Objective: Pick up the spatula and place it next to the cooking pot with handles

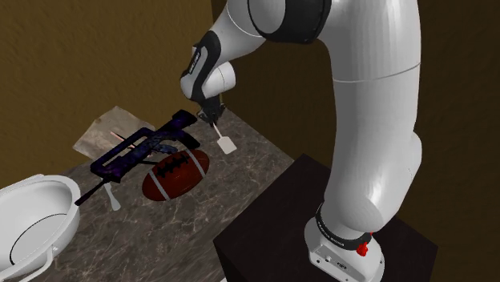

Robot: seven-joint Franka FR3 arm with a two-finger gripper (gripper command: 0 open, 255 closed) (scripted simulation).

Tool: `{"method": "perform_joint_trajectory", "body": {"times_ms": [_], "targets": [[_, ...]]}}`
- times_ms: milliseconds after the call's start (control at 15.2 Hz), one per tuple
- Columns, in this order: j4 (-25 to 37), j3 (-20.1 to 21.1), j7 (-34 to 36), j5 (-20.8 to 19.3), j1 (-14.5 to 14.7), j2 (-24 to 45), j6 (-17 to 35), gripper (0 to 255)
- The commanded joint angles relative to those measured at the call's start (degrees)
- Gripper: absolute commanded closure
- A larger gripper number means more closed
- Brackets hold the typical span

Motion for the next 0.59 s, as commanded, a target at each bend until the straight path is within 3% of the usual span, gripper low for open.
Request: {"method": "perform_joint_trajectory", "body": {"times_ms": [0, 528], "targets": [[0.09, -0.11, 0.08, -0.15, 0.06, -1.18, -1.28, 255], [0.76, -0.44, 0.47, -0.75, 0.30, -5.51, -6.27, 255]]}}
